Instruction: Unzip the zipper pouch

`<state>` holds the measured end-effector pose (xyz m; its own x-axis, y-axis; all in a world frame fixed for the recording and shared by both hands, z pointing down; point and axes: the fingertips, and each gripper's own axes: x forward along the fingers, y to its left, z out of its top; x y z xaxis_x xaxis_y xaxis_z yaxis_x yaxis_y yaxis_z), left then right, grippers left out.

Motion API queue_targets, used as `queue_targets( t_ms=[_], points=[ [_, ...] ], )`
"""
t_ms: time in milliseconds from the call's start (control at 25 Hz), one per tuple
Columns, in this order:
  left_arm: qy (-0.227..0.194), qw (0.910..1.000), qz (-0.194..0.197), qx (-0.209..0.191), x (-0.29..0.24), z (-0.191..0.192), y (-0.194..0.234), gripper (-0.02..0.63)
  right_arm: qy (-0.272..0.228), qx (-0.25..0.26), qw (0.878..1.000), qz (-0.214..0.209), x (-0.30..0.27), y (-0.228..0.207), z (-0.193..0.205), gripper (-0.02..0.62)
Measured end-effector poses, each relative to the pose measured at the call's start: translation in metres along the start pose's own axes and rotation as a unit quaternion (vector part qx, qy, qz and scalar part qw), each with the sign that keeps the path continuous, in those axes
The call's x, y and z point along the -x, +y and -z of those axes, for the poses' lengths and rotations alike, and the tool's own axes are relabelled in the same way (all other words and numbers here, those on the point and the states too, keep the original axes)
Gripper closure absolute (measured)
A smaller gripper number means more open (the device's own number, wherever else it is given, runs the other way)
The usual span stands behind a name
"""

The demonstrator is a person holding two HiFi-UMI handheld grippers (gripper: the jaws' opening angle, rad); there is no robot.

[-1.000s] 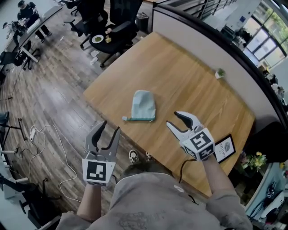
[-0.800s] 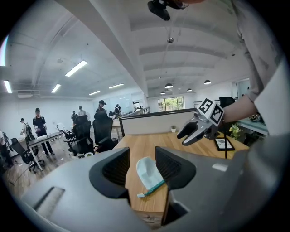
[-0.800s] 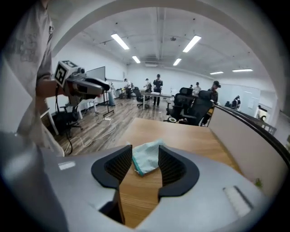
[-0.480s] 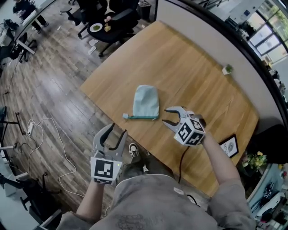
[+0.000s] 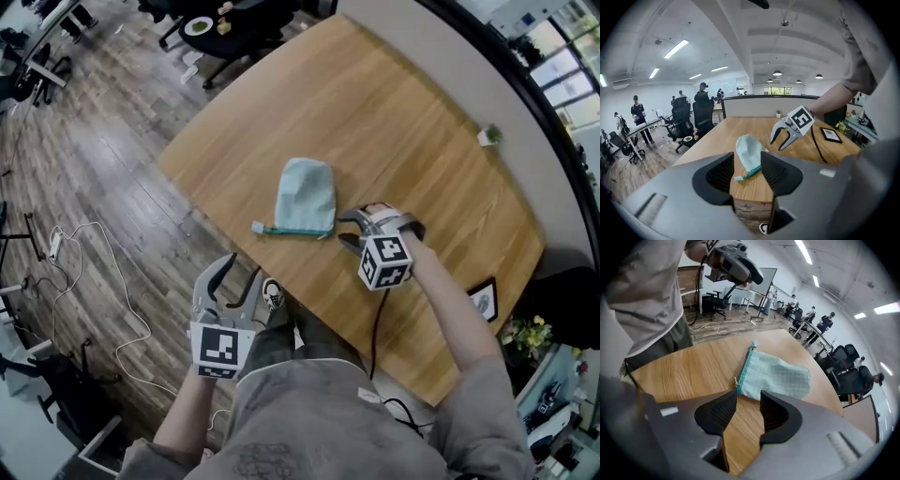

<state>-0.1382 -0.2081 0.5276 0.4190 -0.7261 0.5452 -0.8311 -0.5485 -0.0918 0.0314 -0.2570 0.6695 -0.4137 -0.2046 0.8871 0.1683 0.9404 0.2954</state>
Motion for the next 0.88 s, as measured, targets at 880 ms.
queue_targets(
  t_ms=[880],
  points=[
    [0.041,0.9979,0.017,0.047,-0.010,0.050,-0.009,0.437,0.025,0.122,0.985,-0.118,-0.050,0.033,0.012,0.543]
  ],
)
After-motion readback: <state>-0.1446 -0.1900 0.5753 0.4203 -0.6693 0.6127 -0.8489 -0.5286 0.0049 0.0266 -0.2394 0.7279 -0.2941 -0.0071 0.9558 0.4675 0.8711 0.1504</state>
